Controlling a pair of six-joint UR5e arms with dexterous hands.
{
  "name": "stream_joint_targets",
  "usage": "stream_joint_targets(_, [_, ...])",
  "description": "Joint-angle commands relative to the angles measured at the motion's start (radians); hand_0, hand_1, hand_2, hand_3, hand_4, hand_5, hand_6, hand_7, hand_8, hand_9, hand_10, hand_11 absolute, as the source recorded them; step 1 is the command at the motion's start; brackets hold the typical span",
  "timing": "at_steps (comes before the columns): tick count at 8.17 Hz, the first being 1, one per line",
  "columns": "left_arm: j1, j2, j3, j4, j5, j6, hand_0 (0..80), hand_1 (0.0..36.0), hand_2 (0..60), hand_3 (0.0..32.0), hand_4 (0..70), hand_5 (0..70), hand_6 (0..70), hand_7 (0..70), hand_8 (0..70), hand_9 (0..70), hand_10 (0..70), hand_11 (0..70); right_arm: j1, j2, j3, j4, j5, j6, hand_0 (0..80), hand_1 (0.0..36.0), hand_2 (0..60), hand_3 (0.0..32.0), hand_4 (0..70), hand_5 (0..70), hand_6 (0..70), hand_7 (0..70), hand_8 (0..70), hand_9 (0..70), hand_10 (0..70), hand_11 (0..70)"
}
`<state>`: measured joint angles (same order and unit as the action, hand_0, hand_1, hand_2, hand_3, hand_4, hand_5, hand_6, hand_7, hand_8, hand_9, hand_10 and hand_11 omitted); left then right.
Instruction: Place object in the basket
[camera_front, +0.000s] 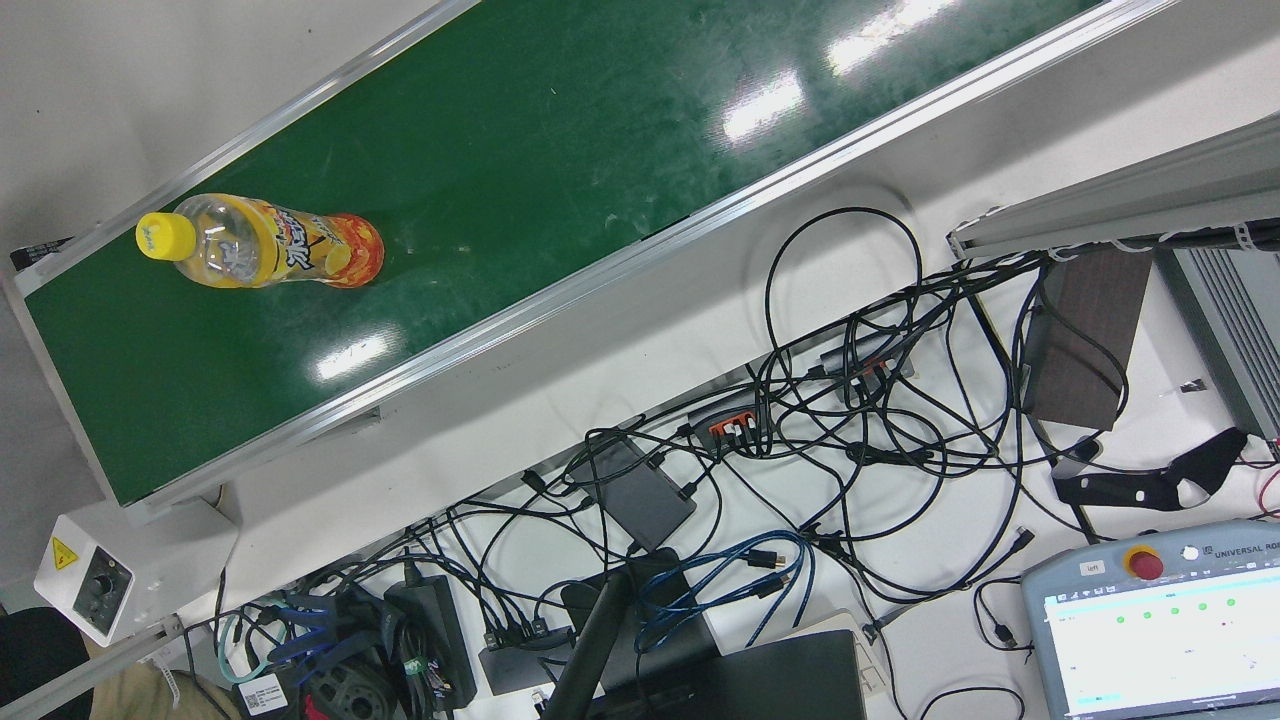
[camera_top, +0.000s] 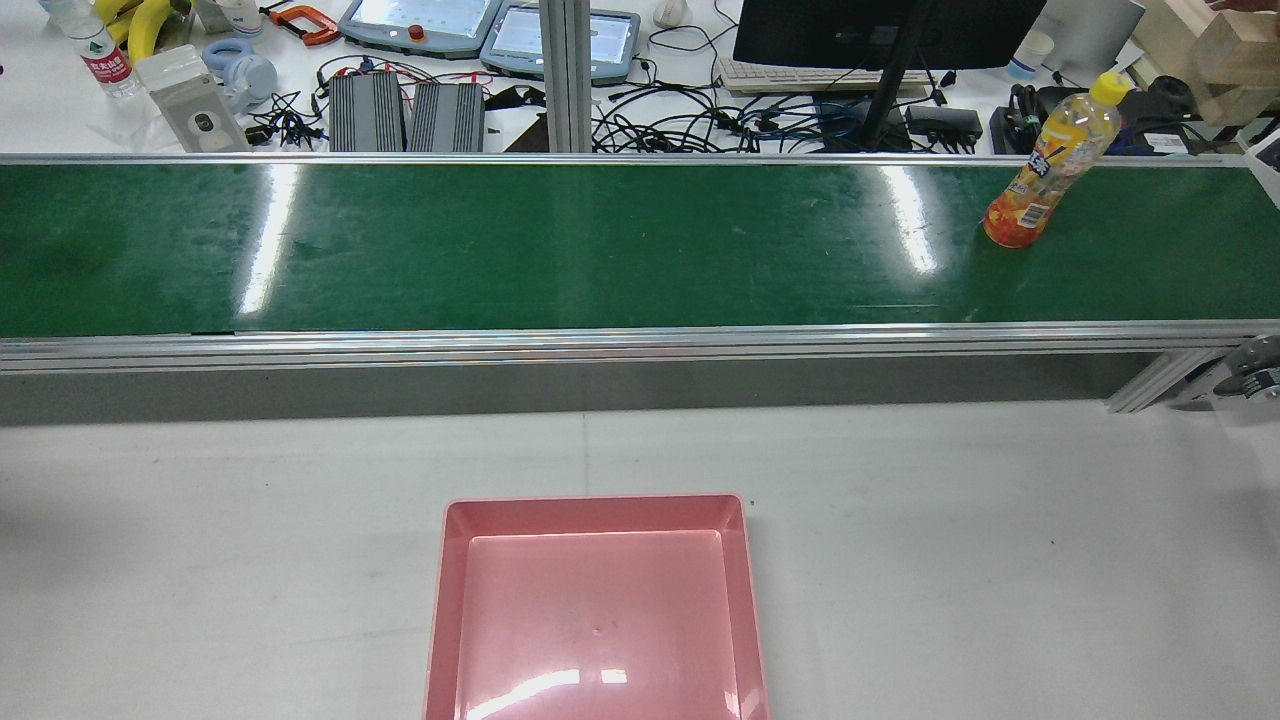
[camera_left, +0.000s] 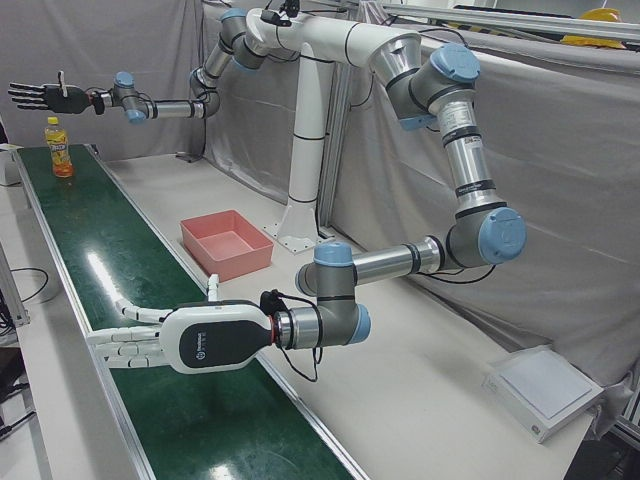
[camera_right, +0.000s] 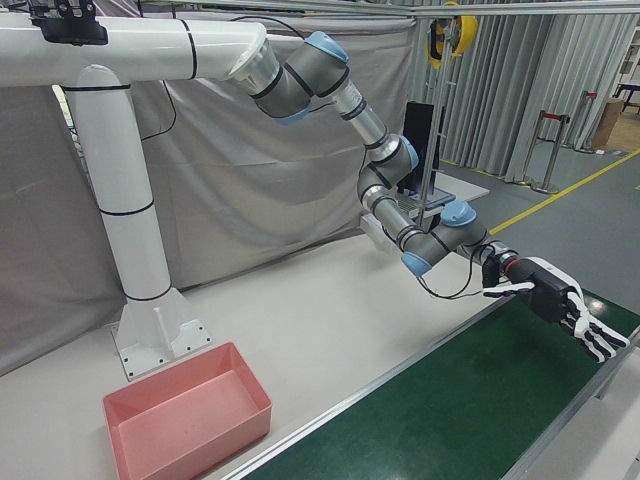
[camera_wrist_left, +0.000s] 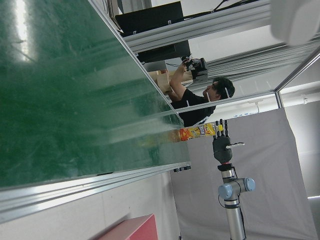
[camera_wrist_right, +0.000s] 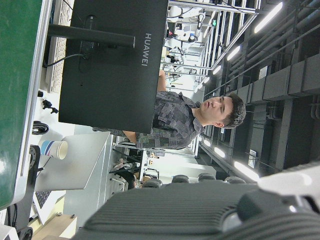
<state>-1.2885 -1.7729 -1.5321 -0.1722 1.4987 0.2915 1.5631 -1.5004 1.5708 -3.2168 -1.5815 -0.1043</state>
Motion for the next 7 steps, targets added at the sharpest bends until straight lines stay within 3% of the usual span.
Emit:
stream_joint_targets(1, [0.000, -0.002, -0.002, -0.001, 0.000, 0.000, 63.2, 4.1, 0.0, 0.4, 22.0, 23.5, 3.3, 0.0, 5.4, 7.6, 5.9, 10.1, 0.000, 0.000, 0.000, 0.000, 0.000, 0.000, 0.0, 0.0, 0.0, 0.0, 0.0, 0.0, 0.0, 0.0, 0.0, 0.0, 0.0, 0.0])
stream_joint_targets(7, [0.000, -0.010, -0.002, -0.001, -0.002, 0.000, 62.9, 3.8, 0.0, 1.2, 21.1, 23.0, 3.1, 0.0, 5.4, 7.5, 5.9, 10.1, 0.000, 0.000, 0.000, 0.000, 0.000, 0.000, 0.0, 0.0, 0.0, 0.0, 0.0, 0.0, 0.0, 0.0, 0.0, 0.0, 0.0, 0.0])
